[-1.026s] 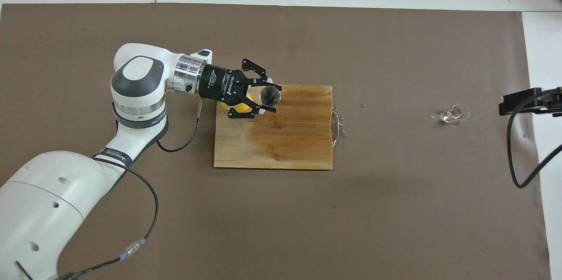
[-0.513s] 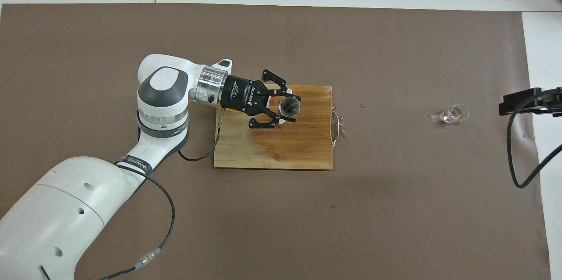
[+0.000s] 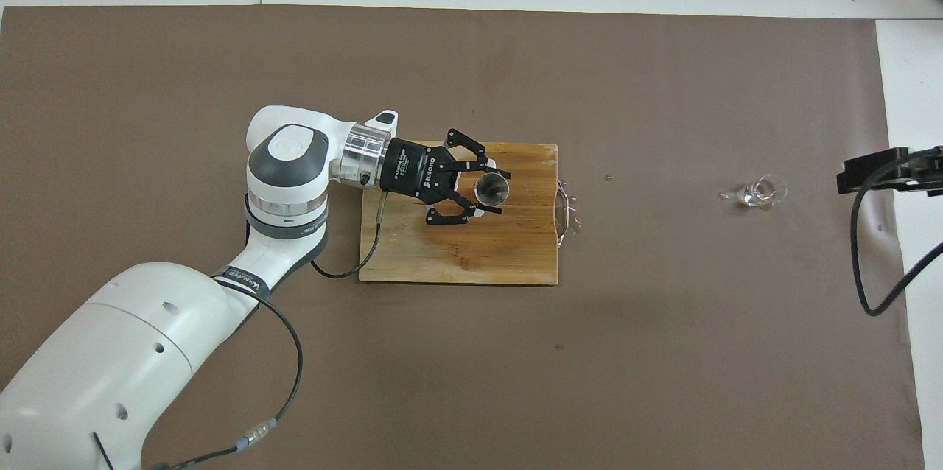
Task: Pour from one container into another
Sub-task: 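Lower the jigger onto the board and open the left gripper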
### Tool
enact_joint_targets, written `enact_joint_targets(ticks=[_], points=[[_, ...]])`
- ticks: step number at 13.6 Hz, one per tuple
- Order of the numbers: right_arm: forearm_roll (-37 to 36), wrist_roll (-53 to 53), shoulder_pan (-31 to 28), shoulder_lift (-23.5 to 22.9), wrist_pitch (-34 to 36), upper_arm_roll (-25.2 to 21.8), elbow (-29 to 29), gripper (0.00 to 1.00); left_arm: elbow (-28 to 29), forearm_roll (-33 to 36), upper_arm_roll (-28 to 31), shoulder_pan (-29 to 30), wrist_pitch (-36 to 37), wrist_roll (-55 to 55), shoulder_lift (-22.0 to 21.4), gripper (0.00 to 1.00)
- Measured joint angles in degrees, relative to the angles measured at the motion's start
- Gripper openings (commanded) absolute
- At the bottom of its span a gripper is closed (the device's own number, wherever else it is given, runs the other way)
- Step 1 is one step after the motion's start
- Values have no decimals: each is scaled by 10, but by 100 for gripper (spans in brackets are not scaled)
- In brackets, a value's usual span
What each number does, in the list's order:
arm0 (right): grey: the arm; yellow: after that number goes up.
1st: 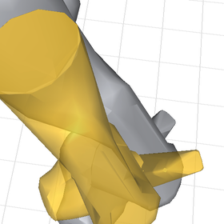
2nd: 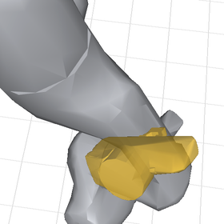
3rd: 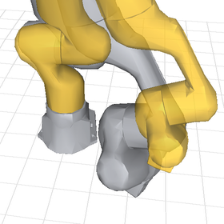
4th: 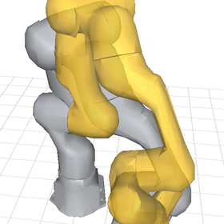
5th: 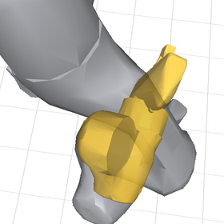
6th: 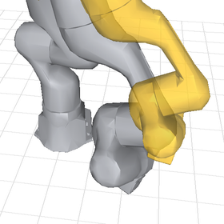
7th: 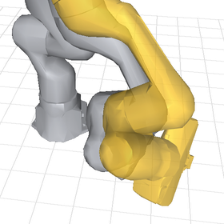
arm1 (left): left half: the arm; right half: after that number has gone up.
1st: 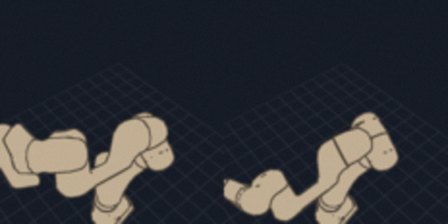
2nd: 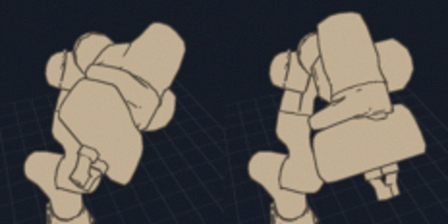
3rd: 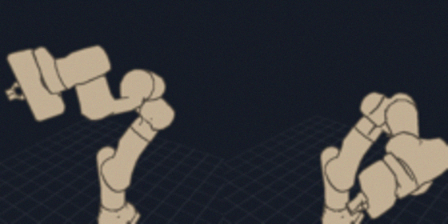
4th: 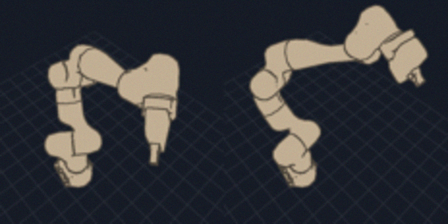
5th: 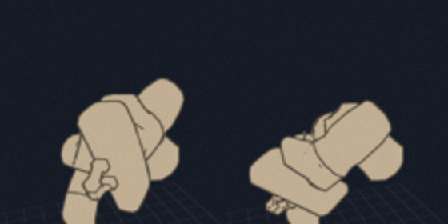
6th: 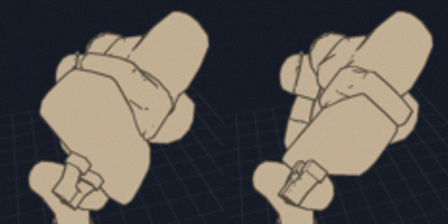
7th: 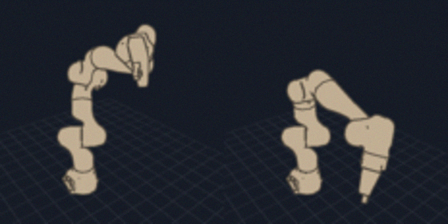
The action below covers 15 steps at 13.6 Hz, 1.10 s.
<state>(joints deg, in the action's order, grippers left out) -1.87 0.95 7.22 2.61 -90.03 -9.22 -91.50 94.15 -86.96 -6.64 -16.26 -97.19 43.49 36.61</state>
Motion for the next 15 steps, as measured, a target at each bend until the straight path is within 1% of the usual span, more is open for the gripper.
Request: enact_joint_targets(ticks=[10, 15], points=[[0, 0, 0, 0, 0, 0, 0, 100, 0, -37, 0, -37, -42, -5, 4, 25], [0, 0, 0, 0, 0, 0, 0, 100, 0, -42, 2, -42, -49, -6, 6, 25]])
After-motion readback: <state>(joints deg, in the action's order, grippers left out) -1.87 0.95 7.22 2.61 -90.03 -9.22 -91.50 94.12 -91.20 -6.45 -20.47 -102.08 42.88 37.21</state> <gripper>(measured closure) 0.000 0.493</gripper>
